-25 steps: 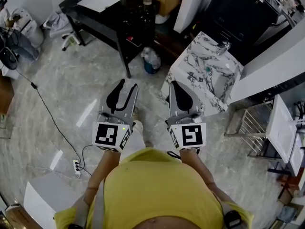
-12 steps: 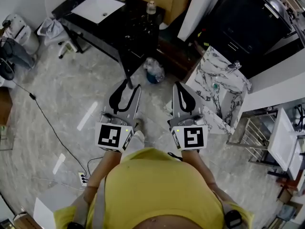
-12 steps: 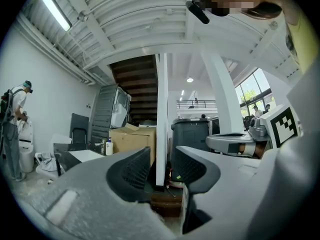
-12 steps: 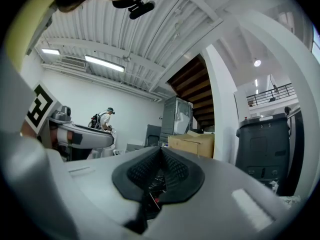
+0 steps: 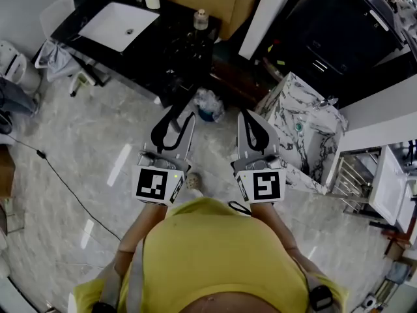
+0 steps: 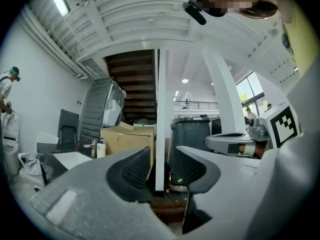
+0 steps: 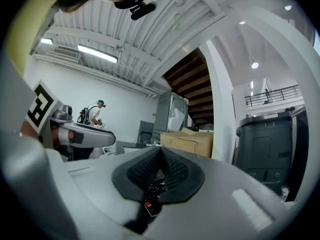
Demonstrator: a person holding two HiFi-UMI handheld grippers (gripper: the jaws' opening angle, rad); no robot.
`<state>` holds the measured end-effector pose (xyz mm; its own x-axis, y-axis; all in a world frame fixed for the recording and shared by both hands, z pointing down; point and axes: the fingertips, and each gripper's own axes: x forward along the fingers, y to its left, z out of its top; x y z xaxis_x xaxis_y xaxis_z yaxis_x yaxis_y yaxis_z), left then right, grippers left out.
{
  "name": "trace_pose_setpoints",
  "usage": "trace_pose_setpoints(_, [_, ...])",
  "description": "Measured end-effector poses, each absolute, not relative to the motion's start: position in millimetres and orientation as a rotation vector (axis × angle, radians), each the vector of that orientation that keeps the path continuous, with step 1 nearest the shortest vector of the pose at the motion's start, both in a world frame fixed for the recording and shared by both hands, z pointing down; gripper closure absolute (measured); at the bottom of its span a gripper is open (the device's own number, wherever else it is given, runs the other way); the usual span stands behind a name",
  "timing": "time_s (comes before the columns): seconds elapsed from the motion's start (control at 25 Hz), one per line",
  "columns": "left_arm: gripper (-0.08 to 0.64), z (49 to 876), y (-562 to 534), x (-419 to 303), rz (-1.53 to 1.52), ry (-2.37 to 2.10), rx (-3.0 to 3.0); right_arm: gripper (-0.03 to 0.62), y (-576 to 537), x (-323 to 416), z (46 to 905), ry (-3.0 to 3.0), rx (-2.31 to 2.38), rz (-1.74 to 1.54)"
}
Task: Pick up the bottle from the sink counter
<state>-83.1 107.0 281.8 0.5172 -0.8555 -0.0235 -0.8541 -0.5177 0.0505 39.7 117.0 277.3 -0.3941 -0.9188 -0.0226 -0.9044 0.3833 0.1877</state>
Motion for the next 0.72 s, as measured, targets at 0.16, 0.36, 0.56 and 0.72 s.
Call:
trace_pose_setpoints(0.16, [0.402, 284.8, 86.4, -85.3, -0.067, -1.502, 2.716, 0.591, 97.0, 33.6, 281.3, -2.528, 1.678, -0.250])
trace_pose_setpoints(0.36, [0.402, 291.1, 70.8, -90.8, -0.073, -1.493, 2.703, 0.591, 80.5, 26.0, 283.3, -2.529, 1.664, -0.241])
trace_pose_setpoints(0.56, [0.402, 302.7, 43.5, -91.6, -0.071, -1.485, 2.698, 0.591, 54.1, 23.7, 288.8, -2.534, 1.663, -0.240])
trace_pose_setpoints(0.72, [0.402, 308.6, 8.4, -87.7, -0.077, -1.488, 2.708, 0.591, 18.6, 24.4, 293.1, -2.541, 1.659, -0.265])
